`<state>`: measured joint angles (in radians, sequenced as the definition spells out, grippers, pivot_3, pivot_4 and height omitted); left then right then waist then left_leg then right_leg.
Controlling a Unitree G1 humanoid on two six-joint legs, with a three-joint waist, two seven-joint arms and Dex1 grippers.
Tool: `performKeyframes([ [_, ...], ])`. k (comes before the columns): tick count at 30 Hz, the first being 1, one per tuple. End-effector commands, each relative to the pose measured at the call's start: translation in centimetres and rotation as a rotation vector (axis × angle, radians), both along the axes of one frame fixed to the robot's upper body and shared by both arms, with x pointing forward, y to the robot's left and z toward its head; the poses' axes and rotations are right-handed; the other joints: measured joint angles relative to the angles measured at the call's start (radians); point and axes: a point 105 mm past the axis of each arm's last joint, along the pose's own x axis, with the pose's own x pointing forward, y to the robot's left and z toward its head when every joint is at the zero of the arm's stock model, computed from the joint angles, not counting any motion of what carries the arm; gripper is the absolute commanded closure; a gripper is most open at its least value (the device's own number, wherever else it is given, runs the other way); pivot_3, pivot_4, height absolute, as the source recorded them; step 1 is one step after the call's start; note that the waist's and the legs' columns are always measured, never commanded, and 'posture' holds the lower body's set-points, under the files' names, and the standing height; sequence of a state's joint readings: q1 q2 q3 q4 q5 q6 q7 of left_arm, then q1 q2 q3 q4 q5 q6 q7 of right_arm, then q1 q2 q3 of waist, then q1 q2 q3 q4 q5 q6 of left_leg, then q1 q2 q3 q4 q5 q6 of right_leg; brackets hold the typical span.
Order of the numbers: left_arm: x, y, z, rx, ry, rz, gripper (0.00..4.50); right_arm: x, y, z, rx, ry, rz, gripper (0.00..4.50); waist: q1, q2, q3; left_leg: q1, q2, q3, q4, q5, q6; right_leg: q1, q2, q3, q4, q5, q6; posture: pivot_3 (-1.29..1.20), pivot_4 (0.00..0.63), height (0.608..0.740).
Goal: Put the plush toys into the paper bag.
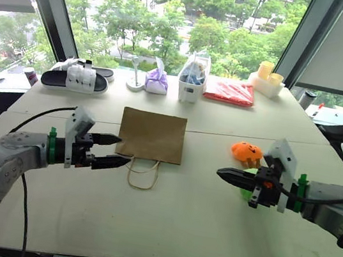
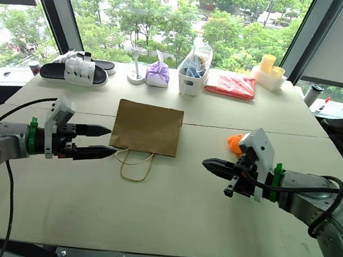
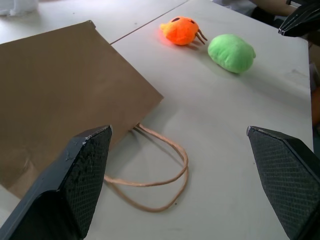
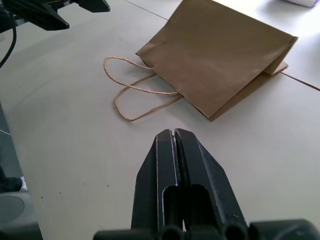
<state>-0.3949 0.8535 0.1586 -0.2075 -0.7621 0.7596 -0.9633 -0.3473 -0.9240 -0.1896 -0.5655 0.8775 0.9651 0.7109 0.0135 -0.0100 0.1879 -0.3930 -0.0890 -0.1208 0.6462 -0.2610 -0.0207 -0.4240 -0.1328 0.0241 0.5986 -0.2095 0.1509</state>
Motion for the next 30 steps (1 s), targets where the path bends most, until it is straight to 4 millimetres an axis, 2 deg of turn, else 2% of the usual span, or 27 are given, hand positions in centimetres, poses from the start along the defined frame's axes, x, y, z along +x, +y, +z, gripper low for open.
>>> performKeyframes([
  [1, -0.1, -0.1, 1.3, 0.007, -0.063, -0.012, 0.08, 0.0, 0.7, 0.8, 0.006, -0.045, 0.031, 4.5, -0.001, 0.0, 0.0, 0.0, 0.0, 0.0, 0.0, 0.0, 0.0, 0.0, 0.0, 0.0, 0.0, 0.0, 0.0, 0.0, 0.15, 0.74],
  [6, -0.7, -0.7, 1.0, 0.009, -0.043, -0.057, 0.08, -0.4, 1.2, 0.6, -0.005, -0.038, 0.051, 4.5, -0.002, 0.0, 0.0, 0.0, 0.0, 0.0, 0.0, 0.0, 0.0, -0.001, 0.0, 0.0, 0.0, 0.0, 0.0, 0.0, 0.15, 0.74],
  [19, -0.2, -1.4, 1.2, 0.065, -0.098, -0.104, 0.08, 0.4, 1.0, 0.5, 0.014, -0.086, 0.009, 4.5, -0.002, 0.0, 0.0, 0.0, 0.0, 0.0, 0.0, 0.0, 0.0, -0.001, 0.0, 0.0, 0.0, 0.0, 0.0, 0.0, 0.15, 0.74],
  [26, 0.3, -1.7, 0.8, 0.061, -0.097, -0.128, 0.08, 0.3, 1.0, 0.2, 0.018, -0.086, 0.001, 4.5, -0.002, 0.0, 0.0, 0.0, 0.0, 0.0, 0.0, 0.0, 0.0, -0.001, 0.0, 0.0, 0.0, 0.0, 0.0, 0.0, 0.15, 0.74],
  [30, 1.0, -1.6, 0.1, 0.13, -0.143, -0.142, 0.08, 0.1, 1.2, 0.1, 0.033, -0.089, -0.015, 4.5, -0.002, 0.0, 0.0, 0.0, 0.0, 0.0, 0.0, 0.0, 0.0, -0.001, 0.0, 0.0, 0.0, 0.0, 0.0, 0.0, 0.15, 0.74],
])
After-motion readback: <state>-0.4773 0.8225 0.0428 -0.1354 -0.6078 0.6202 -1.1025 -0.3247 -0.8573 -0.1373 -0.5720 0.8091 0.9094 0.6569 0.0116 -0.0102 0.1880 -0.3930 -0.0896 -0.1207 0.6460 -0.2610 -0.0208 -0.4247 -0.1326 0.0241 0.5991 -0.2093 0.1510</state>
